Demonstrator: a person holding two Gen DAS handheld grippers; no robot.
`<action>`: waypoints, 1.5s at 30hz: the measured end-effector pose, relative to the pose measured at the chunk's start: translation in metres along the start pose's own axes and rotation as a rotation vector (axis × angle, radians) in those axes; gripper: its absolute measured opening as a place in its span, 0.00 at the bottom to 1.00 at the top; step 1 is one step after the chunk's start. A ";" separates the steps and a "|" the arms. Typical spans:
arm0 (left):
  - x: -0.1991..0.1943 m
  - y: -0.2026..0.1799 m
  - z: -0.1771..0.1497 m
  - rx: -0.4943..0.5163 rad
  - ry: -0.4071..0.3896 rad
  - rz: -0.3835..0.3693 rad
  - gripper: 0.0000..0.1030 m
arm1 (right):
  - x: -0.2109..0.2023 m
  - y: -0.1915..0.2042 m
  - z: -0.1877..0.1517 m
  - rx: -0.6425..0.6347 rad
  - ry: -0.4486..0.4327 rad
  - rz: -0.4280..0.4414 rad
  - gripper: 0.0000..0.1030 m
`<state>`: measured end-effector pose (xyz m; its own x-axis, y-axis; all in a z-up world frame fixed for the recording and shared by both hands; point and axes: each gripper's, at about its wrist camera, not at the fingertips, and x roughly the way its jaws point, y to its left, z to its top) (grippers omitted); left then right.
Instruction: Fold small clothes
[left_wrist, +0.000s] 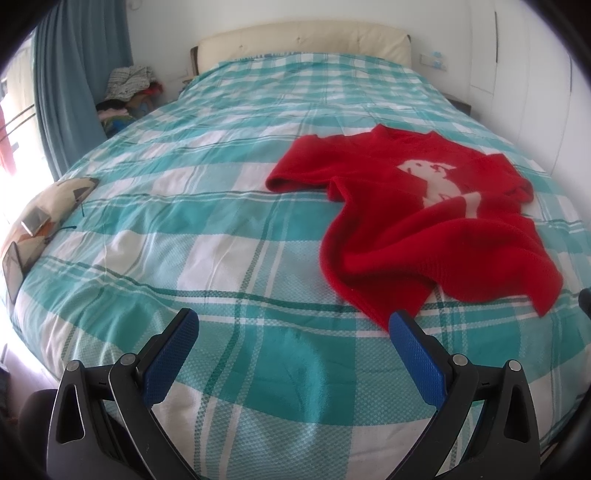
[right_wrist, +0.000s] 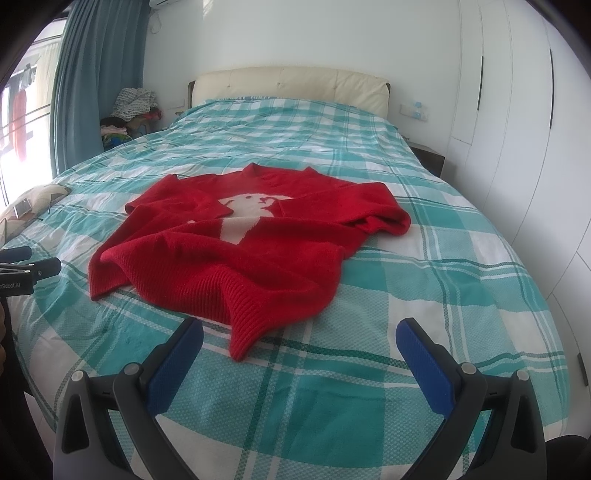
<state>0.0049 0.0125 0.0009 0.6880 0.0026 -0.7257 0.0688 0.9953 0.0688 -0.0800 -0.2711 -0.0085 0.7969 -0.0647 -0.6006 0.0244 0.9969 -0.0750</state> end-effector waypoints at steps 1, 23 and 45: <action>0.001 -0.002 0.000 0.004 0.005 0.001 1.00 | 0.000 0.000 0.000 0.001 0.000 0.001 1.00; 0.008 -0.011 0.000 0.029 0.035 0.026 1.00 | 0.008 0.002 0.001 -0.005 0.026 0.009 1.00; 0.032 0.006 -0.004 -0.108 0.191 -0.291 1.00 | 0.014 -0.026 -0.005 0.179 0.096 0.170 1.00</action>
<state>0.0242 0.0188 -0.0245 0.5029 -0.2743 -0.8197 0.1586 0.9615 -0.2245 -0.0724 -0.2978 -0.0194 0.7380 0.1090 -0.6660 0.0083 0.9853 0.1704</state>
